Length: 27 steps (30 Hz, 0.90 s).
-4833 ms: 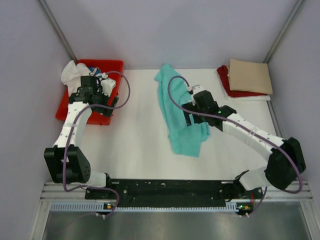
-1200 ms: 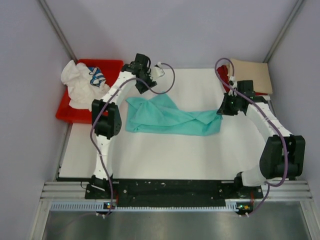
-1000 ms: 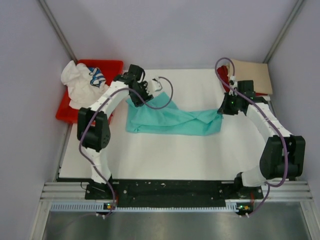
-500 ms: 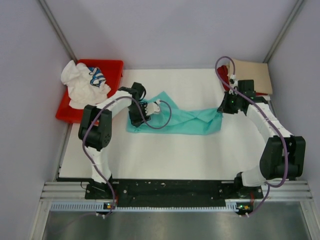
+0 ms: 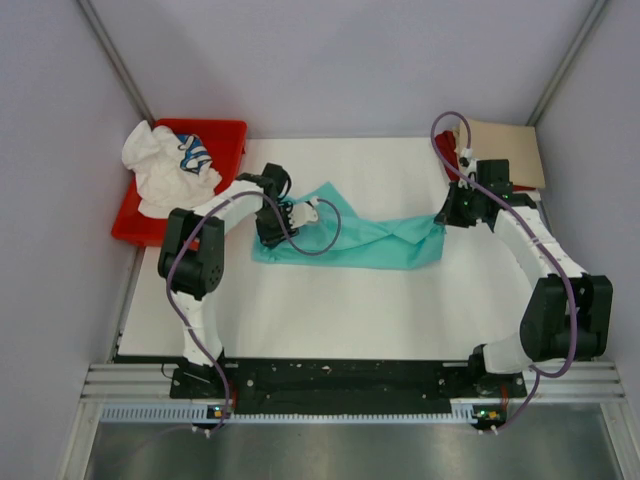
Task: Fold and stack the t-shirts
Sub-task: Flatten out the tshirt
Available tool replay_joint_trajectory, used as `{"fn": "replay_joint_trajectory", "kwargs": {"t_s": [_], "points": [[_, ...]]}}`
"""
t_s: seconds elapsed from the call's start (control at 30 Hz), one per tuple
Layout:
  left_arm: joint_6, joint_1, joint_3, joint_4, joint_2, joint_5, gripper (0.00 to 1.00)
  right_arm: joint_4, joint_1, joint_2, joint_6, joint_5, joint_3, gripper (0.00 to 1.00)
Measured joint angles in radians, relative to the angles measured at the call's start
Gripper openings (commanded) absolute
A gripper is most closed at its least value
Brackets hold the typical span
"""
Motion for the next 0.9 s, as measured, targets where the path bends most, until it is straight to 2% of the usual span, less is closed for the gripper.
{"fn": "replay_joint_trajectory", "kwargs": {"t_s": [0.3,0.43,0.57,0.7,0.83,0.9], "points": [[0.001,0.041,0.077,-0.039,0.000,0.038,0.45,0.000,0.000,-0.007,-0.003,-0.003,0.000,0.00],[0.002,0.054,0.080,-0.048,0.000,0.039,0.45,0.000,0.000,-0.007,-0.003,-0.003,0.000,0.00],[0.001,0.055,0.080,-0.061,0.010,0.041,0.41,0.004,0.000,-0.008,-0.008,-0.003,-0.006,0.00],[0.001,0.055,0.080,-0.065,0.022,0.058,0.43,0.002,0.000,-0.008,-0.010,-0.003,-0.007,0.00],[0.001,0.055,0.080,-0.077,0.024,0.076,0.32,0.002,0.000,-0.008,-0.010,-0.003,-0.008,0.00],[0.000,0.055,0.080,-0.076,0.027,0.075,0.19,0.002,0.000,-0.008,-0.010,-0.002,-0.008,0.00]]}}
